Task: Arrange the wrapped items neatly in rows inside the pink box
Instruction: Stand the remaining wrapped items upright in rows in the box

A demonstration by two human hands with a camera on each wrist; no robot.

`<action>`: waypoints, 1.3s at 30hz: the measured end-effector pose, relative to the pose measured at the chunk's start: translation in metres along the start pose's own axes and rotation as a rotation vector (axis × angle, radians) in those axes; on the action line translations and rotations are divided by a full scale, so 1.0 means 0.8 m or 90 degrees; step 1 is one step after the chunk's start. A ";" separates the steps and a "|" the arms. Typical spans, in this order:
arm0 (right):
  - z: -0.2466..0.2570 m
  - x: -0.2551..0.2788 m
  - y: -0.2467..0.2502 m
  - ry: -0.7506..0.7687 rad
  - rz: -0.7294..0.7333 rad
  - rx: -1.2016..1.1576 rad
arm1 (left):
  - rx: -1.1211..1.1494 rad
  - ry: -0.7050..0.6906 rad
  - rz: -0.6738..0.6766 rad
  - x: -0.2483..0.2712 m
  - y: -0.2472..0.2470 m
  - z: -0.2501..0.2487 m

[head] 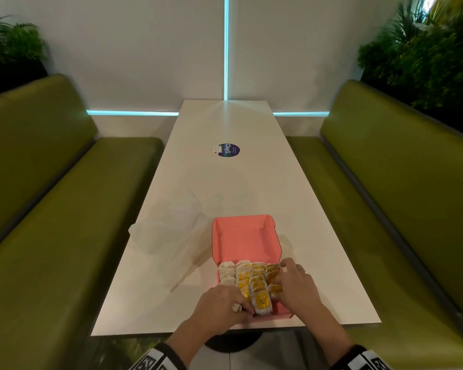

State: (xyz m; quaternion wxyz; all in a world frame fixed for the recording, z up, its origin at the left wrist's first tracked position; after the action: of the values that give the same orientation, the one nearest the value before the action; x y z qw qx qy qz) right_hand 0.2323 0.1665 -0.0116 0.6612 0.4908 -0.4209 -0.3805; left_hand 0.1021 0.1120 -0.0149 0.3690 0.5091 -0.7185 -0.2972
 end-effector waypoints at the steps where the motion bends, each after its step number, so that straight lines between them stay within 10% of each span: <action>1: -0.001 0.000 -0.001 0.001 0.003 0.002 | -0.002 0.000 0.000 0.000 -0.001 0.000; 8: -0.007 0.001 -0.003 -0.023 0.049 0.008 | -0.016 -0.005 -0.003 0.000 0.000 -0.001; 23: -0.017 0.007 0.031 -0.033 -0.176 -0.144 | -0.008 -0.001 -0.006 0.000 0.001 0.001; 29: -0.009 0.016 -0.023 -0.019 0.064 -0.144 | -0.015 0.002 -0.008 0.000 0.003 -0.001; 39: -0.007 0.016 -0.032 -0.025 0.083 -0.113 | -0.016 0.025 0.009 -0.001 0.000 0.004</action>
State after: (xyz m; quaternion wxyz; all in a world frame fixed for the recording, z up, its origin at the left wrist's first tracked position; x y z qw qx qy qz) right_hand 0.2395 0.1506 -0.0351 0.7171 0.3946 -0.4295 -0.3816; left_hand 0.0997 0.1126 -0.0168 0.3918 0.5053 -0.7106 -0.2937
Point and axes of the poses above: each hand's wrist, its own x-axis away from the middle knuckle, its own y-axis out of the back of the hand, z = x × y, the point moved 10 cm from there along -x, towards the middle knuckle, and after that the axes turned 7 degrees about y, right-handed, at the moved point
